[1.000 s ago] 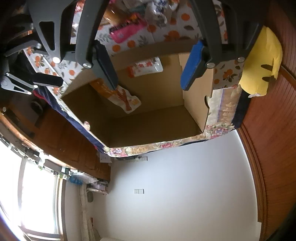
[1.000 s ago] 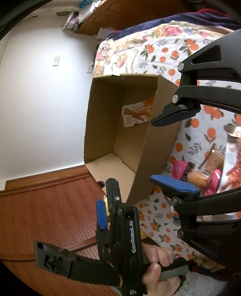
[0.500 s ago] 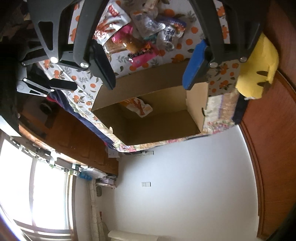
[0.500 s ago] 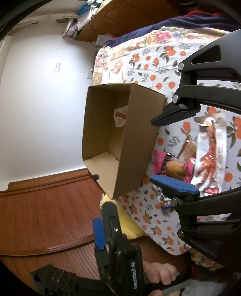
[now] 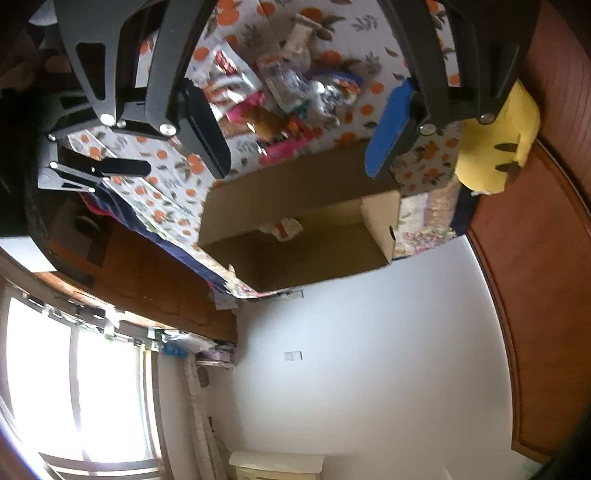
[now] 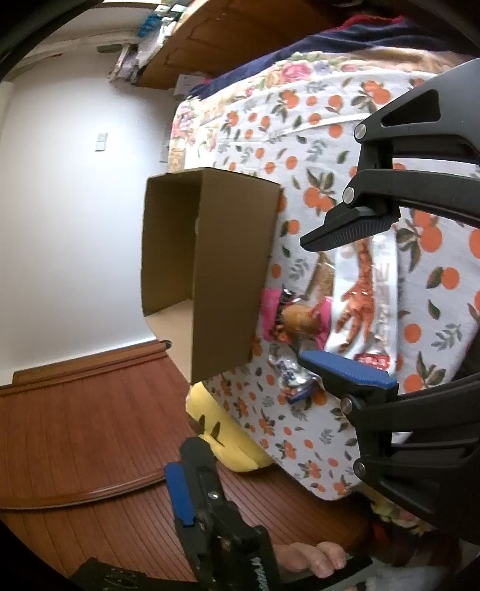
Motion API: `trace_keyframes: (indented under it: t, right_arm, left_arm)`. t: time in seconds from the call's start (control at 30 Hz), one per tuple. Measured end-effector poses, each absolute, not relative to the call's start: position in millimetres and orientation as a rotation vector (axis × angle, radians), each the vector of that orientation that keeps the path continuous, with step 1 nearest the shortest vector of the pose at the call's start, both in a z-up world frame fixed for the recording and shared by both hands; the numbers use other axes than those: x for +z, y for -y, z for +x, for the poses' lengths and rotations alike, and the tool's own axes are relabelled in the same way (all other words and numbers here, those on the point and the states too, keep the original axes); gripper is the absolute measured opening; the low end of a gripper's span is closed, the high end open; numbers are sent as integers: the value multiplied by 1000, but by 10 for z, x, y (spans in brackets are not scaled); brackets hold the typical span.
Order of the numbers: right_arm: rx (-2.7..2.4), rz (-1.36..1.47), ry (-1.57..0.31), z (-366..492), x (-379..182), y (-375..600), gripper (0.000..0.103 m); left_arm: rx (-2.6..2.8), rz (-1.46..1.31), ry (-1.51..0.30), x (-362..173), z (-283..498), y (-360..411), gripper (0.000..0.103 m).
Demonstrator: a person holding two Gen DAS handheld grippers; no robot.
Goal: Organize snacks
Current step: 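Move both tools back from the box toward the snack pile, then grasp the small white packet with left tool while right tool grasps the white chicken-feet bag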
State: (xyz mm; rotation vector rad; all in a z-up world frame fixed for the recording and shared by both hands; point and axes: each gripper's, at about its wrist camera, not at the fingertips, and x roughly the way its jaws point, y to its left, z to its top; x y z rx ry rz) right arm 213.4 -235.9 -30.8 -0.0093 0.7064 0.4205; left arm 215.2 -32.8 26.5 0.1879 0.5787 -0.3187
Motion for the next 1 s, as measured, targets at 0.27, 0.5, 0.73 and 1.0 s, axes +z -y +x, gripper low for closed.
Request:
trace_keyframes:
  t: [0.27, 0.5, 0.73, 1.0]
  right_arm:
    - [412, 15, -731, 1976, -538, 2390, 65]
    - [407, 43, -750, 1906, -771, 2382, 75]
    - [402, 57, -776, 1852, -974, 2363, 76]
    - [425, 66, -788, 1750, -1076, 2324, 76]
  left_arm:
    - [-345, 240, -634, -95, 1946, 272, 76]
    - [-418, 170, -712, -507, 1912, 141, 76]
    - [-416, 152, -742, -835, 1907, 70, 68]
    - [-399, 179, -767, -1100, 1880, 59, 51]
